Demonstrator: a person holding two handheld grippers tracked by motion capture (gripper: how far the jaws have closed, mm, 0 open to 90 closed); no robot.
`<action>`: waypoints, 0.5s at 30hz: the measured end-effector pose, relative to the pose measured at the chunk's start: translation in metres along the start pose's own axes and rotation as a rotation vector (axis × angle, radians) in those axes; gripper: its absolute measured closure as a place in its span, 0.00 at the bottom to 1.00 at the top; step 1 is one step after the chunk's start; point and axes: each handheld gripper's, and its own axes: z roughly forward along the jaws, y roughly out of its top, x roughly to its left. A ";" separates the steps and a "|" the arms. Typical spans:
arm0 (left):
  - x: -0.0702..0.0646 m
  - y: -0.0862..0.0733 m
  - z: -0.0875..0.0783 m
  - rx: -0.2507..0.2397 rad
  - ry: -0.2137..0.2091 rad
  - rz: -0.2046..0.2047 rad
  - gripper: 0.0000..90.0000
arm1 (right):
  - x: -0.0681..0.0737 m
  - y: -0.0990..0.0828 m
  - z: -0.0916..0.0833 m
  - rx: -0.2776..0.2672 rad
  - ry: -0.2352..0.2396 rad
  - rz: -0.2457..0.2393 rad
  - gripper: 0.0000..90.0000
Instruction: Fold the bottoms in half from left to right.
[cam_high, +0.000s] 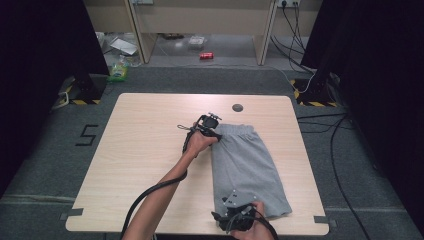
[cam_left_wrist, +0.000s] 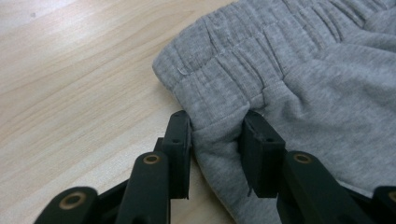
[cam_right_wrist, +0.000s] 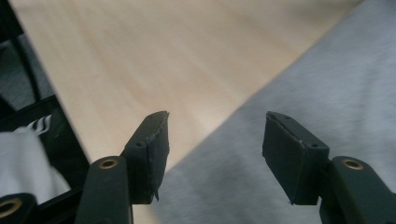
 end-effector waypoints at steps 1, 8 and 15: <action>0.001 0.000 0.000 0.004 -0.002 -0.006 0.72 | 0.003 -0.001 0.002 0.015 0.001 -0.008 0.46; 0.010 -0.001 -0.001 -0.006 0.002 -0.019 0.73 | 0.006 -0.006 0.013 0.077 0.014 -0.016 0.46; 0.008 0.000 -0.001 0.001 0.014 -0.009 0.73 | 0.010 -0.008 0.016 0.088 -0.025 -0.064 0.60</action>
